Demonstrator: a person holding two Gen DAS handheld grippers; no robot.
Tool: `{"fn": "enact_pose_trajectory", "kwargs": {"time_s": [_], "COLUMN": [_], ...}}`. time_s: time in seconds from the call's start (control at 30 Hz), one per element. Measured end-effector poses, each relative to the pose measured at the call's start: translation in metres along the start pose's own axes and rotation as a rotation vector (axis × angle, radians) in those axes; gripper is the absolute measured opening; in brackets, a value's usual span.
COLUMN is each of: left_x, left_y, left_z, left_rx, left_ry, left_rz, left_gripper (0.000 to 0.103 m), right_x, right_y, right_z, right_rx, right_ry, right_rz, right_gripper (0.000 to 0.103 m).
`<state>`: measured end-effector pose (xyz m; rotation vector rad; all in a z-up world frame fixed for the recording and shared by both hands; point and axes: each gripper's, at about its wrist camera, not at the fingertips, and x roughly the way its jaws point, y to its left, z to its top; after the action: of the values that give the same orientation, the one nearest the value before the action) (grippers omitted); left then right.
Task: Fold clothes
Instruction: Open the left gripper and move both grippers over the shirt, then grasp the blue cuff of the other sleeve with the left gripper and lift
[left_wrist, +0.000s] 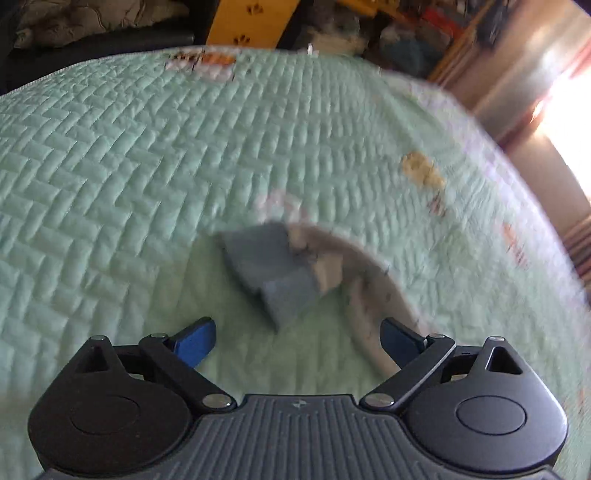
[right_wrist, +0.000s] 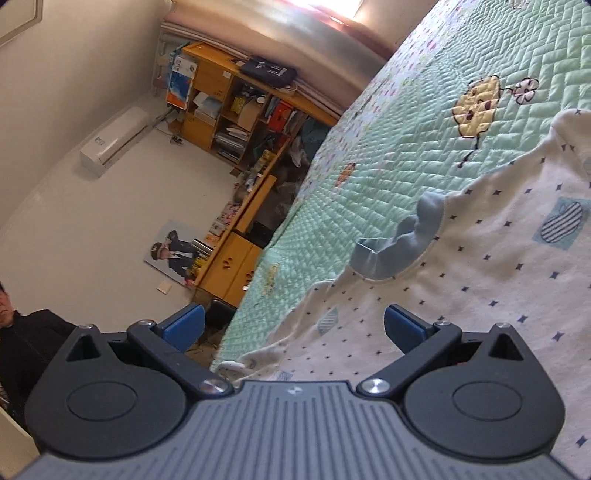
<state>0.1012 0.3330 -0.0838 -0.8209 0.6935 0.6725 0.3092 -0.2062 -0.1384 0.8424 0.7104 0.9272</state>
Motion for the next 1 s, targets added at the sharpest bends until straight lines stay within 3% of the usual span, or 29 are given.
{"fn": "enact_pose_trajectory", "kwargs": {"time_s": [0.1, 0.23, 0.3, 0.43, 0.57, 0.67, 0.8, 0.97, 1.0], "left_x": [0.006, 0.01, 0.011, 0.013, 0.014, 0.011, -0.011, -0.027, -0.018], "left_y": [0.002, 0.0, 0.003, 0.011, 0.013, 0.008, -0.001, 0.006, 0.008], "left_z": [0.002, 0.002, 0.004, 0.009, 0.015, 0.024, 0.057, 0.094, 0.094], "left_rx": [-0.021, -0.008, -0.012, -0.036, -0.018, 0.054, 0.229, 0.387, 0.426], "left_ry": [-0.044, -0.062, -0.058, -0.047, -0.039, -0.026, 0.001, 0.073, 0.126], "left_rz": [-0.047, -0.046, -0.056, -0.054, -0.04, 0.008, 0.089, 0.186, 0.204], "left_gripper": [0.092, 0.077, 0.066, 0.024, 0.009, 0.006, 0.005, 0.007, 0.009], "right_x": [0.0, -0.001, -0.002, -0.001, -0.002, -0.001, -0.003, -0.001, 0.0], "right_y": [-0.001, -0.002, -0.002, -0.002, -0.001, 0.0, 0.0, 0.001, 0.002], "right_z": [-0.002, -0.004, -0.006, -0.007, -0.008, -0.009, -0.008, -0.009, -0.009], "right_rx": [-0.003, -0.01, -0.012, -0.018, -0.026, -0.039, -0.043, -0.053, -0.061], "right_ry": [0.007, 0.011, 0.014, 0.015, 0.015, 0.014, 0.01, 0.011, 0.014], "right_rz": [-0.013, -0.025, -0.038, -0.051, -0.06, -0.07, -0.078, -0.094, -0.1], "right_gripper": [0.103, 0.103, 0.103, 0.103, 0.103, 0.103, 0.103, 0.103, 0.103]}}
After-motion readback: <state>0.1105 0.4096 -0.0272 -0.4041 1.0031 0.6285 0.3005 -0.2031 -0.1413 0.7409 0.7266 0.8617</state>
